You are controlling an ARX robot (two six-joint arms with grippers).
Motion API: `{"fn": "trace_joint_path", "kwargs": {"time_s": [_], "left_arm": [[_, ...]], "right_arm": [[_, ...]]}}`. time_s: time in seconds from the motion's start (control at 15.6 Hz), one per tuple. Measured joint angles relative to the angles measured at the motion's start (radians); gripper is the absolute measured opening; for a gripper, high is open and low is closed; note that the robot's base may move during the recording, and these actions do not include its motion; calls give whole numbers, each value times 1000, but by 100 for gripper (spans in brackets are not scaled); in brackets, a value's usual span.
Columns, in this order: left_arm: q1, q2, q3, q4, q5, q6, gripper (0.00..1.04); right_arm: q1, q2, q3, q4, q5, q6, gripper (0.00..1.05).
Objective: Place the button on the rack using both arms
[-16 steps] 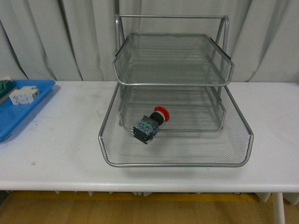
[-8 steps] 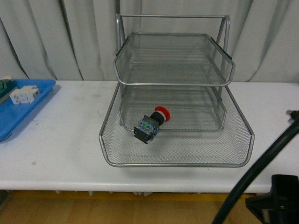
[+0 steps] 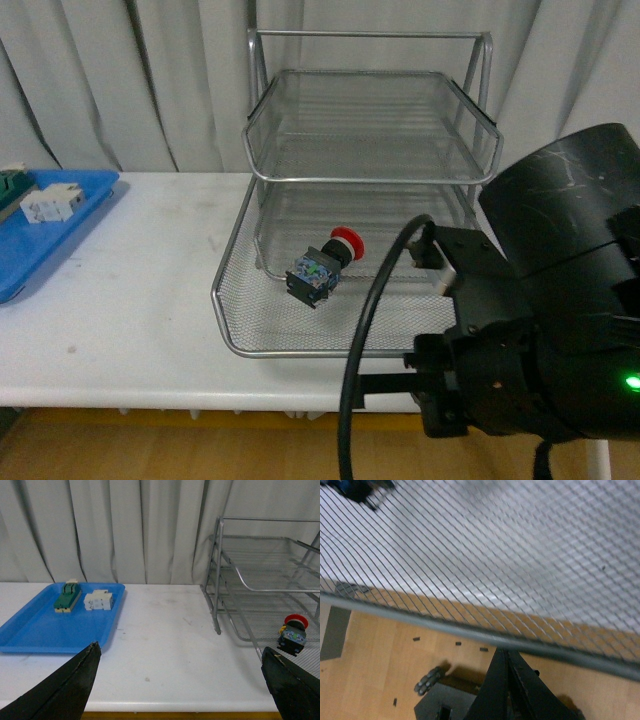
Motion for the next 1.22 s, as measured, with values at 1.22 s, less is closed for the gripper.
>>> {"fn": "trace_joint_path", "kwargs": {"time_s": [1.22], "left_arm": [[0,0,0,0,0,0,98]], "right_arm": [[-217,22,-47,460,-14,-94,3]]}}
